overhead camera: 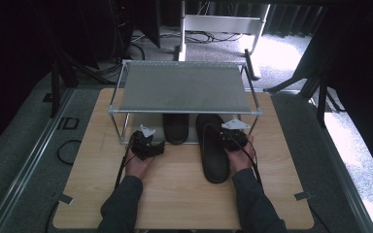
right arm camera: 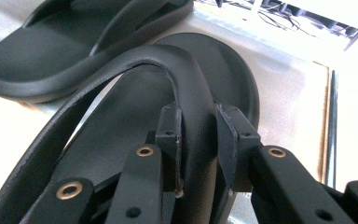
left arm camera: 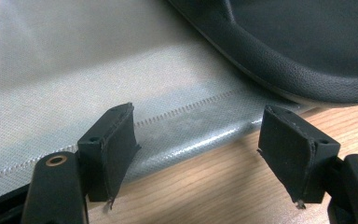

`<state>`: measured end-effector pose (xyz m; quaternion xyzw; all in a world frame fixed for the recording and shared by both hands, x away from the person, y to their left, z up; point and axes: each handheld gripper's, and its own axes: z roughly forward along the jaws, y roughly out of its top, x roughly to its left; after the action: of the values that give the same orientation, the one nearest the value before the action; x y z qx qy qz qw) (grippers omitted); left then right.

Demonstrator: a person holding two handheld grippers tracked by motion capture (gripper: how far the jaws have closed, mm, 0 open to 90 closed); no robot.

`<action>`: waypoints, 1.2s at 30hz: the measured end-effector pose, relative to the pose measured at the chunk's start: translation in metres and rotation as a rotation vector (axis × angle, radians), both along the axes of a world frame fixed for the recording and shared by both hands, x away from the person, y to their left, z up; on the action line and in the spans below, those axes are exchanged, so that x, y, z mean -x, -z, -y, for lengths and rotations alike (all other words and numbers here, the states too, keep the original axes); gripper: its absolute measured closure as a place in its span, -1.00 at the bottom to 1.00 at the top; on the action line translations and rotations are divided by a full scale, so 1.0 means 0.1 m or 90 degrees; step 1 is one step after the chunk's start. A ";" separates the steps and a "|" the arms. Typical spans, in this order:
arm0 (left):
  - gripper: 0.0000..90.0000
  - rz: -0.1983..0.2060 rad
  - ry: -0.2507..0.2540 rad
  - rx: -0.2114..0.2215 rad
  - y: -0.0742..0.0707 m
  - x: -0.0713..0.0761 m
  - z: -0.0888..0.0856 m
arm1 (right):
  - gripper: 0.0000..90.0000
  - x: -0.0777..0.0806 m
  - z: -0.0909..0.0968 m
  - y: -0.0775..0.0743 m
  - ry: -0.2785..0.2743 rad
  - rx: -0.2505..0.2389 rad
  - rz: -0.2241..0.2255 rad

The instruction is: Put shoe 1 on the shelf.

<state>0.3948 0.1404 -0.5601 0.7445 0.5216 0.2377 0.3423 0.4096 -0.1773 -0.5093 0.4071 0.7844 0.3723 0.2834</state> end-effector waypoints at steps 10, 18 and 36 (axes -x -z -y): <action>-0.38 0.000 0.001 0.002 0.00 0.00 0.00 | 0.59 -0.06 0.00 0.03 0.009 -0.006 -0.002; -0.38 -0.001 0.001 0.003 0.00 0.00 0.00 | 0.59 -0.08 -0.06 0.04 0.002 -0.004 -0.003; -0.38 -0.001 0.001 0.004 0.00 0.00 -0.01 | 0.06 0.30 -0.03 -0.01 -0.029 0.022 0.032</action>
<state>0.3950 0.1412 -0.5601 0.7438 0.5222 0.2350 0.3446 0.3800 -0.1744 -0.5085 0.3748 0.7925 0.3753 0.3011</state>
